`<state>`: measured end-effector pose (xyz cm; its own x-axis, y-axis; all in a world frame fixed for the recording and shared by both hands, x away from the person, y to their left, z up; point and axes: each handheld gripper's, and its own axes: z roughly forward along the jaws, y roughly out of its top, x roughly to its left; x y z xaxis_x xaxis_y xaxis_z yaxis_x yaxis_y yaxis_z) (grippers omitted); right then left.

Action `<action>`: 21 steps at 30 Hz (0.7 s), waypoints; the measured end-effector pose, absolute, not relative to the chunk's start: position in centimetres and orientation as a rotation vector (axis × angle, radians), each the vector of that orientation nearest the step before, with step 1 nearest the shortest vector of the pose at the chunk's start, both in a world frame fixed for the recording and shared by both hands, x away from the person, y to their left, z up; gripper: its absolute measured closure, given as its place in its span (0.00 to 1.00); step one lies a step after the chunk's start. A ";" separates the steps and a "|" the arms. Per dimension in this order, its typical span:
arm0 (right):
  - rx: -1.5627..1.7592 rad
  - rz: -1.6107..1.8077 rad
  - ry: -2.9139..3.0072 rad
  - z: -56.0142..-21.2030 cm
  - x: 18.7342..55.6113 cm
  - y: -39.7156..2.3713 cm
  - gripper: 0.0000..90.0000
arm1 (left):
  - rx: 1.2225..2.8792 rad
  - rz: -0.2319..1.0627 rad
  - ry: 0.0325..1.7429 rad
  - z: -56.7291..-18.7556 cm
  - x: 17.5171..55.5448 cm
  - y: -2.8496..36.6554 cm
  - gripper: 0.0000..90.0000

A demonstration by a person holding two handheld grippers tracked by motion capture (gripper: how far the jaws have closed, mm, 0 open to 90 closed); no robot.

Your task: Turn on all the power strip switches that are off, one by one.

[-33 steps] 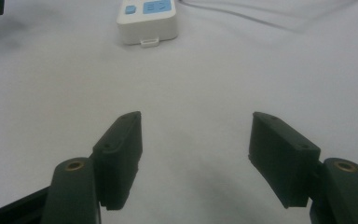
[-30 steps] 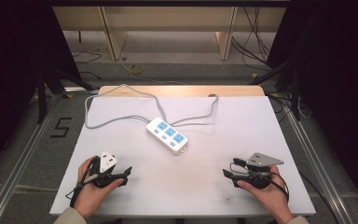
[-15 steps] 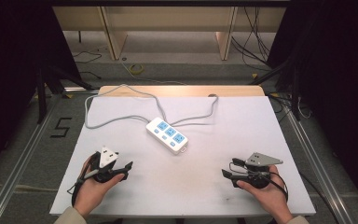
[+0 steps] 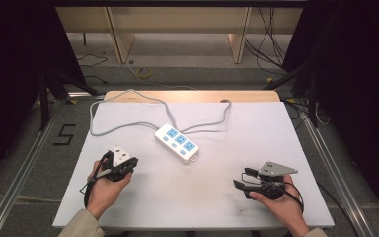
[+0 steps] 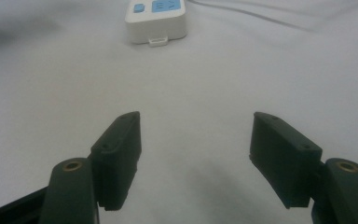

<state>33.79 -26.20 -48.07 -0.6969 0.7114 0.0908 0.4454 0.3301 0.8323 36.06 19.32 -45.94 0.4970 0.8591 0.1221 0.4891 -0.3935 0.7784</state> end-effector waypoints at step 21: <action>1.026 1.286 2.326 -48.3 33.0 -26.0 0.38 | 2.068 0.675 1.063 -46.4 38.9 17.3 1.00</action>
